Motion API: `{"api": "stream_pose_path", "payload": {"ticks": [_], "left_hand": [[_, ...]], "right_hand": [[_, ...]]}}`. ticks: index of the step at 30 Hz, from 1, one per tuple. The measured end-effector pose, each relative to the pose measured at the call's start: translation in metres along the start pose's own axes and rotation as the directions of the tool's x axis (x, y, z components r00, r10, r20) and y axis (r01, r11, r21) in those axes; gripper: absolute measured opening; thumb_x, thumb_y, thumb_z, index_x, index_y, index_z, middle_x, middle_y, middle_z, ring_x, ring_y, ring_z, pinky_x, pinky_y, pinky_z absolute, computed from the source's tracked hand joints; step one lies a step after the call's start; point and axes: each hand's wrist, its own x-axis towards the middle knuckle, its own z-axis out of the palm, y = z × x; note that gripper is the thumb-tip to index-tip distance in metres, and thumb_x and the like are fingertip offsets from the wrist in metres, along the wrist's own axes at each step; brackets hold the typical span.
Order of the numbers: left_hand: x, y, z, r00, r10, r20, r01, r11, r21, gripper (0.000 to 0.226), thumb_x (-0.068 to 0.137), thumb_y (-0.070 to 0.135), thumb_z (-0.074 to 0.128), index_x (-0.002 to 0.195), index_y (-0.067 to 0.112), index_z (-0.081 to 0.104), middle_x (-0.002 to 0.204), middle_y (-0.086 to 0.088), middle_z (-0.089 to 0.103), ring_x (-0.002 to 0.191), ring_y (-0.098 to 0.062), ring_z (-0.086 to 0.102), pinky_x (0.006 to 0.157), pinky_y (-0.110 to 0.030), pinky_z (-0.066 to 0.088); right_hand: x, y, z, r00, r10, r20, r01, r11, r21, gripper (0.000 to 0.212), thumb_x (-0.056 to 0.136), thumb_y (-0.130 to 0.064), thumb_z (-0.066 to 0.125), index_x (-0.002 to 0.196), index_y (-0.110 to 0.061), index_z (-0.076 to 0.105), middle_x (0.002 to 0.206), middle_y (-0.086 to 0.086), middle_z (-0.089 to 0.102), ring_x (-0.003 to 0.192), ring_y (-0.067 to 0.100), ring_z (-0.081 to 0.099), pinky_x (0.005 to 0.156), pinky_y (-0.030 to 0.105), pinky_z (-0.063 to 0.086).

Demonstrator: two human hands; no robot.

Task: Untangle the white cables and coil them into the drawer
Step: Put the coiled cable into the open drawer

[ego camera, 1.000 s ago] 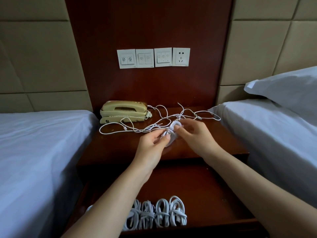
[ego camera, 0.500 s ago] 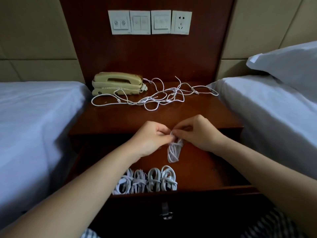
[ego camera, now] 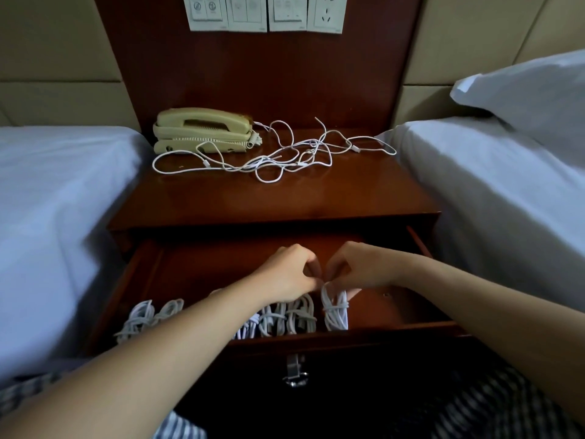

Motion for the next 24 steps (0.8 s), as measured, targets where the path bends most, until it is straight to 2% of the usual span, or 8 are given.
{"api": "stream_pose_path", "payload": {"ticks": [4, 8, 10, 13, 16, 20, 22, 24], "left_hand": [[0.002, -0.001, 0.002, 0.996, -0.013, 0.083, 0.007, 0.997, 0.081, 0.023, 0.081, 0.038, 0.068, 0.092, 0.017, 0.069, 0.094, 0.0, 0.068, 0.09, -0.016, 0.061, 0.082, -0.037, 0.053], [0.001, -0.003, 0.006, 0.992, -0.033, 0.124, 0.019, 0.994, 0.112, 0.023, 0.083, 0.035, 0.066, 0.092, 0.013, 0.069, 0.094, -0.005, 0.069, 0.089, -0.019, 0.063, 0.079, -0.039, 0.053], [0.001, -0.003, 0.008, 0.992, -0.035, 0.121, 0.02, 0.992, 0.126, 0.021, 0.083, 0.033, 0.066, 0.09, 0.013, 0.069, 0.092, -0.005, 0.068, 0.088, -0.021, 0.063, 0.075, -0.039, 0.052], [0.002, -0.004, 0.011, 0.995, -0.039, 0.091, 0.025, 0.988, 0.153, 0.016, 0.082, 0.031, 0.066, 0.088, 0.017, 0.068, 0.09, -0.001, 0.065, 0.088, -0.021, 0.062, 0.075, -0.038, 0.052], [0.004, -0.007, 0.009, 0.996, -0.038, 0.084, 0.025, 0.987, 0.157, 0.015, 0.082, 0.034, 0.065, 0.083, 0.02, 0.069, 0.089, 0.001, 0.065, 0.087, -0.019, 0.062, 0.077, -0.036, 0.053], [0.009, -0.011, -0.004, 0.999, -0.019, 0.029, 0.014, 0.987, 0.158, 0.017, 0.083, 0.037, 0.064, 0.084, 0.021, 0.068, 0.096, 0.001, 0.067, 0.094, -0.016, 0.06, 0.084, -0.035, 0.051], [0.01, -0.011, -0.017, 1.0, 0.002, -0.02, 0.001, 0.99, 0.142, 0.018, 0.084, 0.035, 0.065, 0.089, 0.018, 0.069, 0.1, -0.001, 0.067, 0.098, -0.017, 0.059, 0.086, -0.033, 0.049], [0.009, -0.012, -0.032, 0.998, 0.032, -0.053, -0.024, 0.991, 0.135, 0.021, 0.085, 0.033, 0.064, 0.093, 0.015, 0.07, 0.101, -0.003, 0.068, 0.099, -0.018, 0.06, 0.089, -0.033, 0.048]], "right_hand": [[0.002, -0.001, 0.004, 0.999, 0.0, 0.049, 0.0, 1.0, -0.016, 0.012, 0.087, -0.026, 0.065, 0.087, -0.016, 0.071, 0.073, -0.009, 0.063, 0.063, 0.0, 0.055, 0.057, 0.01, 0.038], [0.007, -0.001, 0.007, 0.998, 0.012, 0.058, -0.01, 0.999, -0.044, 0.017, 0.088, -0.028, 0.063, 0.093, -0.014, 0.072, 0.093, 0.005, 0.07, 0.086, 0.017, 0.063, 0.074, 0.031, 0.048], [0.009, -0.002, 0.009, 0.997, 0.013, 0.071, -0.009, 0.998, -0.066, 0.018, 0.088, -0.025, 0.062, 0.092, -0.01, 0.071, 0.096, 0.009, 0.069, 0.088, 0.021, 0.063, 0.078, 0.036, 0.049], [0.012, -0.004, 0.007, 0.99, 0.039, 0.135, -0.041, 0.999, 0.017, 0.016, 0.089, -0.017, 0.058, 0.094, -0.006, 0.069, 0.095, 0.012, 0.067, 0.083, 0.021, 0.065, 0.077, 0.033, 0.054], [0.013, -0.007, 0.001, 0.985, 0.044, 0.169, -0.048, 0.999, 0.019, 0.02, 0.09, -0.011, 0.05, 0.098, -0.007, 0.068, 0.085, 0.002, 0.065, 0.077, 0.015, 0.065, 0.065, 0.023, 0.055], [0.014, -0.01, -0.012, 0.999, -0.023, -0.03, 0.019, 0.994, -0.112, 0.02, 0.089, -0.013, 0.051, 0.096, -0.006, 0.068, 0.074, 0.001, 0.067, 0.068, 0.01, 0.064, 0.066, 0.02, 0.05], [0.014, -0.013, -0.019, 0.982, -0.098, -0.163, 0.083, 0.992, -0.095, 0.016, 0.09, -0.012, 0.052, 0.091, -0.007, 0.067, 0.065, -0.006, 0.063, 0.056, 0.0, 0.061, 0.057, 0.009, 0.044], [0.016, -0.016, -0.024, 0.947, -0.158, -0.28, 0.147, 0.987, -0.062, 0.015, 0.091, -0.011, 0.053, 0.087, -0.009, 0.067, 0.063, -0.007, 0.063, 0.052, 0.002, 0.062, 0.051, 0.007, 0.041]]}}
